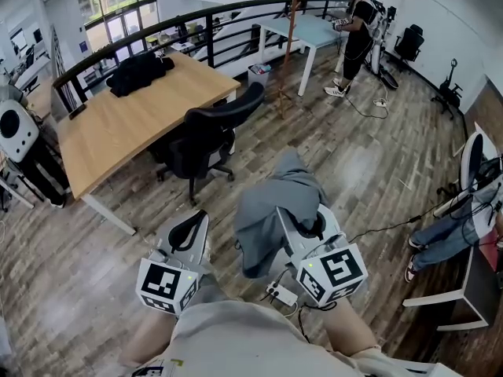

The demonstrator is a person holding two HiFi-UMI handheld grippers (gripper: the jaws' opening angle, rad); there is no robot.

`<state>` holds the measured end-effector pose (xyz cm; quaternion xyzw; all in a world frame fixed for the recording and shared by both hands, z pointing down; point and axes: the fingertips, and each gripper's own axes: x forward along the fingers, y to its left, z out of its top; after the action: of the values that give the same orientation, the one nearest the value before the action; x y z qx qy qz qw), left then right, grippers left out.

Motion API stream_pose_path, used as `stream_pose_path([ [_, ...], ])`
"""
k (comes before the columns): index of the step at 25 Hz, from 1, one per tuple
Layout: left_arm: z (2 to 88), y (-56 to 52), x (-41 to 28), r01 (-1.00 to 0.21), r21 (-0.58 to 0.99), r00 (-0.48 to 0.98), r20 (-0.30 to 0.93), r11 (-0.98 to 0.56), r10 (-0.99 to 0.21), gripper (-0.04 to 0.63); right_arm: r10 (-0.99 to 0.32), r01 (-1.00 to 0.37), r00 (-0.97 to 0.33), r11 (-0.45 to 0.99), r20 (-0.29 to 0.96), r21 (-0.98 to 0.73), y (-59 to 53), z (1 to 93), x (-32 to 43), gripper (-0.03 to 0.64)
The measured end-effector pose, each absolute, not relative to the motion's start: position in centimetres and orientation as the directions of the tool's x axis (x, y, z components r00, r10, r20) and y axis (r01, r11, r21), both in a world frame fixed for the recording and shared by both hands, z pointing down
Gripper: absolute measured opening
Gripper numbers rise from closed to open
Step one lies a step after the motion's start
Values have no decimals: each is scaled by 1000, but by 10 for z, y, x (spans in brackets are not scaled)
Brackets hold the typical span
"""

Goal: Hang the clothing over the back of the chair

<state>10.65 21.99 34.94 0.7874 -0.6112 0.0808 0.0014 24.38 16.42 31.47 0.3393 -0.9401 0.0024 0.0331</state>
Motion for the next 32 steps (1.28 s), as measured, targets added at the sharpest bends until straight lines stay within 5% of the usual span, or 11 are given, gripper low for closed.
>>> stream_pose_path([
  [32, 359, 28, -6, -919, -82, 371, 141, -384, -918, 2, -711, -716, -692, 698, 129, 4, 2, 335, 129, 87],
])
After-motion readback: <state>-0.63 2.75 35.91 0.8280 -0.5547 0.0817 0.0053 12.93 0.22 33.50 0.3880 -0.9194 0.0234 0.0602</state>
